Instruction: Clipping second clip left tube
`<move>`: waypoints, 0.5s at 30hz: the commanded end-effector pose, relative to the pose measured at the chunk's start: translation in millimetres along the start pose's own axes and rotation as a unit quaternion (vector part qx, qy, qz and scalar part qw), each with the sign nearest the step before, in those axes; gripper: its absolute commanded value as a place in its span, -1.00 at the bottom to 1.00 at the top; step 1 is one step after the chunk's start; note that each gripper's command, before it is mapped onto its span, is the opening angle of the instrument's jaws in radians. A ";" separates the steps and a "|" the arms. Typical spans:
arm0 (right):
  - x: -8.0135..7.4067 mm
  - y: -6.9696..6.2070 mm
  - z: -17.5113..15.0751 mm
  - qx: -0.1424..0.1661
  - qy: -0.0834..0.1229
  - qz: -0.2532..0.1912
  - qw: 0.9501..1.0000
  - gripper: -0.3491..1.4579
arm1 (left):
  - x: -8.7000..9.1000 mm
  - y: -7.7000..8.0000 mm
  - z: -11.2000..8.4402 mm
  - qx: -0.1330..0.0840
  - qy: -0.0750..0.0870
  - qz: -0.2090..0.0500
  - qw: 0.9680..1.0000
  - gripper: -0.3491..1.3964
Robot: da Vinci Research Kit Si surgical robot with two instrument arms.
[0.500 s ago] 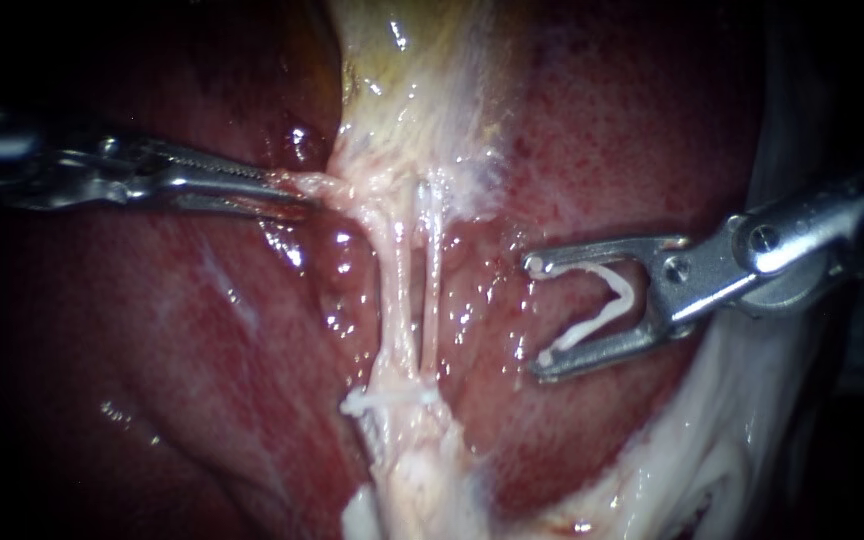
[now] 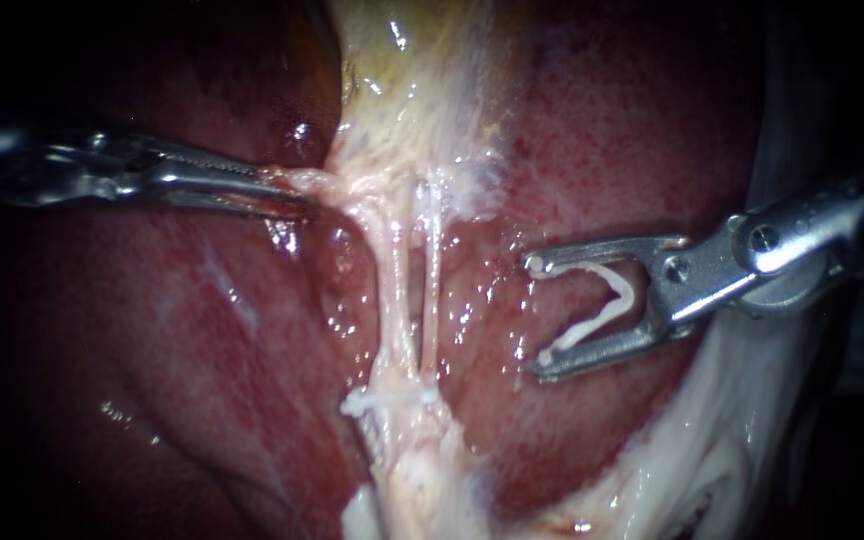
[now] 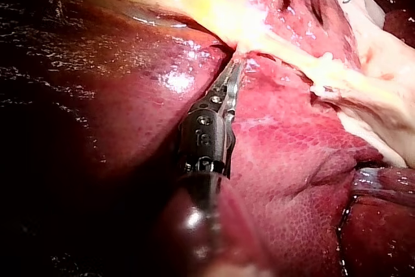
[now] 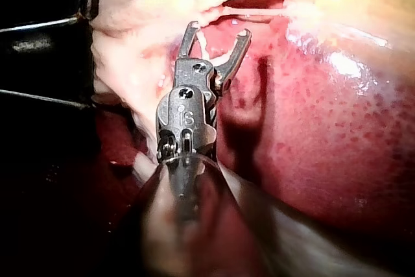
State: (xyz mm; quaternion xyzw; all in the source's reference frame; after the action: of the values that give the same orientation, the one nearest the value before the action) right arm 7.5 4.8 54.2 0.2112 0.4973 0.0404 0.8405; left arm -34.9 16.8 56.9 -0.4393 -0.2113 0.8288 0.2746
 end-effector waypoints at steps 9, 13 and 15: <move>0.0 0.0 0.0 0.000 0.000 0.000 1.000 -0.06 | 3.1 0.7 -6.5 0.017 0.032 0.002 0.999 -1.00; 0.0 -0.1 0.0 0.000 0.000 -0.001 1.000 -0.06 | 3.7 0.8 -7.5 0.020 0.036 0.005 0.999 -1.00; 0.1 -0.3 0.1 0.001 0.000 -0.001 1.000 -0.06 | 3.6 0.9 -7.4 0.020 0.038 0.005 0.999 -1.00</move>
State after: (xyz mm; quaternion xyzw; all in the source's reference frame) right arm 7.6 4.4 54.0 0.2113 0.4975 0.0392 0.8404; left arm -30.6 19.3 50.2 -0.4653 -0.1829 0.8171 0.2871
